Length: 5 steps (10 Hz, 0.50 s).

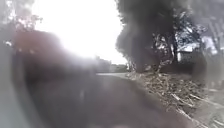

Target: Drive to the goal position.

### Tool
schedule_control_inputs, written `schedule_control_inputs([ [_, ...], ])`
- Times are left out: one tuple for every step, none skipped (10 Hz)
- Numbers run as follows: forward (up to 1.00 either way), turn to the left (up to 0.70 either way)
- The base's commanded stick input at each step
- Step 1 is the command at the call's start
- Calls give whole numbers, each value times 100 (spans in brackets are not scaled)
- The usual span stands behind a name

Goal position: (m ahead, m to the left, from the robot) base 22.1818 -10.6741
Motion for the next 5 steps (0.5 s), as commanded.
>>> schedule_control_inputs([
  [100,0],
  [100,0],
  [100,0],
  [100,0],
  [100,0],
])
